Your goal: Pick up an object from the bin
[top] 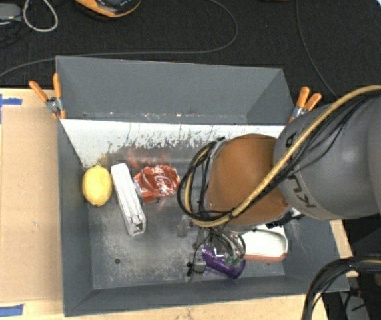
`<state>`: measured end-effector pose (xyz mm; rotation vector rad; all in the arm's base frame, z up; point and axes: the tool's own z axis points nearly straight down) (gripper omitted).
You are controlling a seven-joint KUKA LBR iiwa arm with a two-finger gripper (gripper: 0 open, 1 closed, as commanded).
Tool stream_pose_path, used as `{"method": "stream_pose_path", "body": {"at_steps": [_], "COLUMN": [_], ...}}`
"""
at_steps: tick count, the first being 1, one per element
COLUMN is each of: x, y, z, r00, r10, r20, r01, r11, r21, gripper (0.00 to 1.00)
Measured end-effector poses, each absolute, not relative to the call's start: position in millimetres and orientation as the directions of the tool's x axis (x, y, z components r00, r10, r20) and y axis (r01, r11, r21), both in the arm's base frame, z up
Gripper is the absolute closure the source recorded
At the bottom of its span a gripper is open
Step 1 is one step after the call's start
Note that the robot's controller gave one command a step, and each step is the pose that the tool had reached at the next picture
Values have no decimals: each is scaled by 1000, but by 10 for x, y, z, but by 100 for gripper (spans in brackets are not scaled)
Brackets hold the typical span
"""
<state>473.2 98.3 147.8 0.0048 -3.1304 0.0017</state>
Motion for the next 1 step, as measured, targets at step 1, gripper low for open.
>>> {"method": "stream_pose_path", "body": {"at_steps": [1], "x": [4749], "y": [975], "z": [1520], "r00": [-1000], "r10": [2], "r20": [4], "r01": [2], "r11": [1000], "r21": [0], "gripper": [0]}}
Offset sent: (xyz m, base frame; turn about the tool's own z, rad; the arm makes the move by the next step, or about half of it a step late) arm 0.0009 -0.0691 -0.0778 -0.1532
